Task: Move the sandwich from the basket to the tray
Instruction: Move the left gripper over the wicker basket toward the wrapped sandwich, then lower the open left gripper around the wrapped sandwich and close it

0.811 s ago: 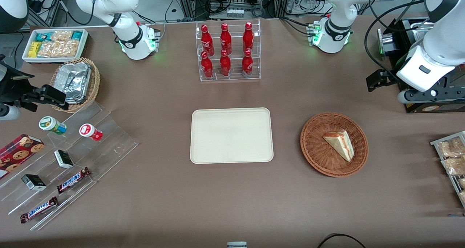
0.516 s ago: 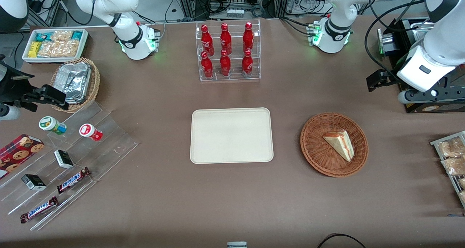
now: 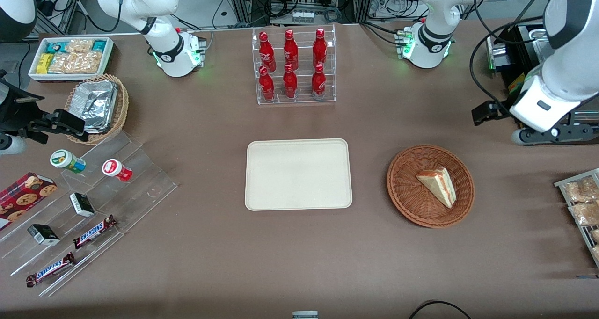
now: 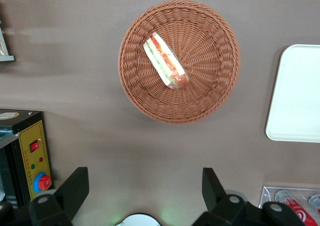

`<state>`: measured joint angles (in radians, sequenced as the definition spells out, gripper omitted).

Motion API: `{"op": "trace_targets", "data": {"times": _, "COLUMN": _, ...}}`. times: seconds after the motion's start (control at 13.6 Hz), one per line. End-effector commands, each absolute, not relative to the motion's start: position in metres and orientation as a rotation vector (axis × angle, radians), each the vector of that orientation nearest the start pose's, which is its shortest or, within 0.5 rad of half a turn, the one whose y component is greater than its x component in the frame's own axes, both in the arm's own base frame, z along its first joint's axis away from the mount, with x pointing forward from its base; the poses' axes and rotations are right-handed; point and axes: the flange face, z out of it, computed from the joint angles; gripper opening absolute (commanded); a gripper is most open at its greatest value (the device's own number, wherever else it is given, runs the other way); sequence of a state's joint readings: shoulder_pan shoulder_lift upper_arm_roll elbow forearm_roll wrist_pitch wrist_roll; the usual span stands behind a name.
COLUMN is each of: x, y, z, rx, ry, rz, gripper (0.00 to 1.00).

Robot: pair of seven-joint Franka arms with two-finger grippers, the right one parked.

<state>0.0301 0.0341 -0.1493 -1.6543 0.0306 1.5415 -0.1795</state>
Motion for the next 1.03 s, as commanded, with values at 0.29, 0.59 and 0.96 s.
{"op": "trace_targets", "data": {"times": 0.29, "x": 0.556, "y": -0.063, "z": 0.491, "rx": -3.075, "ry": -0.361, "rz": 0.106, "gripper": 1.00}}
{"op": "trace_targets", "data": {"times": 0.59, "x": 0.558, "y": -0.066, "z": 0.460, "rx": -3.073, "ry": -0.510, "rz": 0.015, "gripper": 1.00}}
{"op": "trace_targets", "data": {"times": 0.96, "x": 0.563, "y": -0.071, "z": 0.429, "rx": -3.047, "ry": -0.744, "rz": -0.061, "gripper": 1.00}}
